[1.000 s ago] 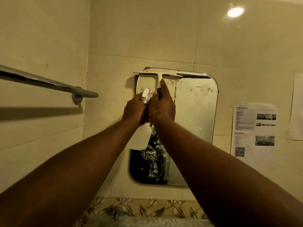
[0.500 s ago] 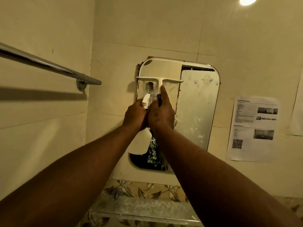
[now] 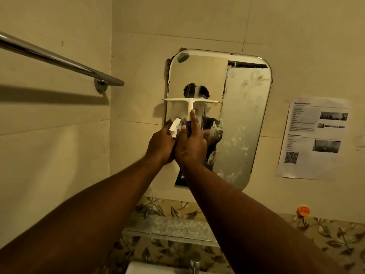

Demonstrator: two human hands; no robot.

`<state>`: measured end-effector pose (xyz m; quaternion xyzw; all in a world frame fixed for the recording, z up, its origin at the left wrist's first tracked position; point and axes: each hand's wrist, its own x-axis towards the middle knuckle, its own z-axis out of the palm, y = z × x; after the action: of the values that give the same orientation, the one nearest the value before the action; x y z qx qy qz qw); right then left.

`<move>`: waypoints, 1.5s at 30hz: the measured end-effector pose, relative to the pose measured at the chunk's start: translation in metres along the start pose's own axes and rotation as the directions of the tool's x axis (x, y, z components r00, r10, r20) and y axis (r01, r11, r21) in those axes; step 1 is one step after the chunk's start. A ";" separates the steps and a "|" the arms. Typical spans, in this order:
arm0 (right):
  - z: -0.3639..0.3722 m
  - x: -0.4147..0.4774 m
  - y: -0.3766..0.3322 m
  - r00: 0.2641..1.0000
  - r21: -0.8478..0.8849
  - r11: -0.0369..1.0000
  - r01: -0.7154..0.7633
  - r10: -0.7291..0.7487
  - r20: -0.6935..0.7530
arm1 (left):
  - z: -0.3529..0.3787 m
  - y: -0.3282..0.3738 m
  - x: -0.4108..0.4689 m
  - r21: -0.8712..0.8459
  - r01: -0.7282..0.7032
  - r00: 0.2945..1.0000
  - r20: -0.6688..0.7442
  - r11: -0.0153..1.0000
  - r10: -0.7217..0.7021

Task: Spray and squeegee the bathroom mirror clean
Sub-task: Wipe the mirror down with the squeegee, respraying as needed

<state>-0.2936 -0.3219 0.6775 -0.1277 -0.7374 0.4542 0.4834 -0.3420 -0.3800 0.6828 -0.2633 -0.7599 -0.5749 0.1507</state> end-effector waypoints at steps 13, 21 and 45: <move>0.006 -0.042 0.043 0.998 -0.063 0.997 -0.053 0.055 0.025 | 0.013 -0.049 -0.038 0.006 0.081 0.996 0.022 0.997 -0.081; 0.008 -0.072 0.072 0.994 -0.068 0.993 -0.098 0.100 0.032 | 0.023 -0.079 -0.065 -0.057 0.180 0.983 0.053 0.982 -0.177; 0.001 -0.151 0.141 0.954 -0.173 0.947 -0.272 0.289 0.080 | 0.045 -0.140 -0.140 0.078 0.285 0.930 0.219 0.955 -0.295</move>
<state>-0.2547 -0.3387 0.4754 -0.2459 -0.7701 0.4636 0.3626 -0.3048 -0.3969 0.4838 -0.2091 -0.8154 -0.5395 -0.0185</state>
